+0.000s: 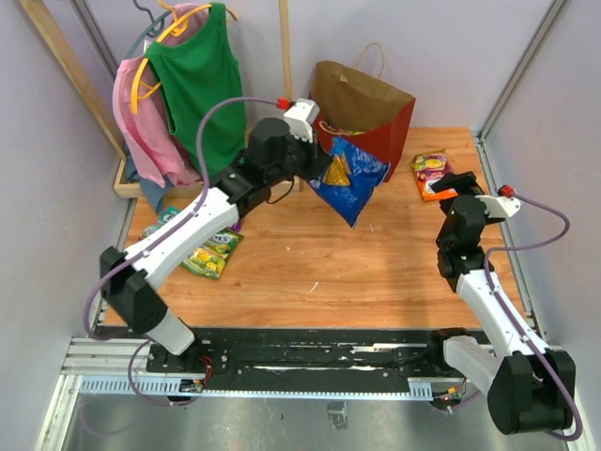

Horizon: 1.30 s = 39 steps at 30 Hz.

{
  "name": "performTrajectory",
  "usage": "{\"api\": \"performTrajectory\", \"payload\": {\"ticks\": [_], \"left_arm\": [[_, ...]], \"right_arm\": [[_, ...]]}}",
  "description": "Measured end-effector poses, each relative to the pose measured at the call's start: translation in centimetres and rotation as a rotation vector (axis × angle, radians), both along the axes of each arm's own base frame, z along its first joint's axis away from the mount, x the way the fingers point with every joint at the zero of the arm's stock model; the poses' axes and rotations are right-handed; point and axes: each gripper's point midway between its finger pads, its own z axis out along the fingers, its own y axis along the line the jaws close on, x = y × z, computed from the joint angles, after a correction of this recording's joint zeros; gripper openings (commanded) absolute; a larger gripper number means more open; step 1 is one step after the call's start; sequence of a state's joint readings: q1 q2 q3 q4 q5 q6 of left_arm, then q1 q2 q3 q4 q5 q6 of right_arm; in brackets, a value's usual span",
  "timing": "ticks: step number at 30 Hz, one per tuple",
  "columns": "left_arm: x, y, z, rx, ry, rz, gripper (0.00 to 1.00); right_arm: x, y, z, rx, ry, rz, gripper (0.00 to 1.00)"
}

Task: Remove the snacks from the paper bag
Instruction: Place the snack at the center of the board.

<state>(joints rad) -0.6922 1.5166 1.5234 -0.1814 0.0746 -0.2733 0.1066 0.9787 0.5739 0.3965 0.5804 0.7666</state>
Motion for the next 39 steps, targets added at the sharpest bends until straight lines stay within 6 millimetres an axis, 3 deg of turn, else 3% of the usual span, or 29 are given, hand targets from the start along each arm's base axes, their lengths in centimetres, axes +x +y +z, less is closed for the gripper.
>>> {"api": "performTrajectory", "payload": {"ticks": [7,10,13,21,25,28,32,36,39], "left_arm": [[4.5,-1.7,-12.0,0.197,0.253,0.101,0.00],[5.3,-1.7,-15.2,0.241,0.326,0.142,0.00],[5.4,-0.7,-16.1,0.254,0.361,0.209,0.01],[5.0,2.8,-12.5,0.183,0.356,0.403,0.01],[5.1,4.2,-12.9,0.172,0.382,0.487,0.00],[4.6,5.9,-16.3,0.223,0.439,0.546,0.01],[3.2,8.5,-23.0,0.372,0.531,0.612,0.01],[0.5,10.6,-28.2,0.501,0.609,0.598,0.01],[-1.0,11.3,-30.3,0.547,0.644,0.568,0.13]], "right_arm": [[-0.7,-0.6,0.8,-0.018,-0.013,-0.025,0.98],[-0.9,-0.7,0.9,-0.027,-0.012,-0.033,0.98],[-1.0,-0.8,1.0,-0.030,-0.012,-0.038,0.98],[-0.5,-0.4,-0.1,-0.030,0.017,-0.022,0.98],[0.1,0.5,-1.2,-0.031,0.049,0.008,0.98],[0.5,1.0,-1.7,-0.033,0.064,0.025,0.98],[0.8,1.3,-1.8,-0.036,0.071,0.031,0.98],[0.9,1.3,-1.2,-0.037,0.060,0.030,0.98],[0.9,1.3,-1.1,-0.040,0.059,0.030,0.98]]}}
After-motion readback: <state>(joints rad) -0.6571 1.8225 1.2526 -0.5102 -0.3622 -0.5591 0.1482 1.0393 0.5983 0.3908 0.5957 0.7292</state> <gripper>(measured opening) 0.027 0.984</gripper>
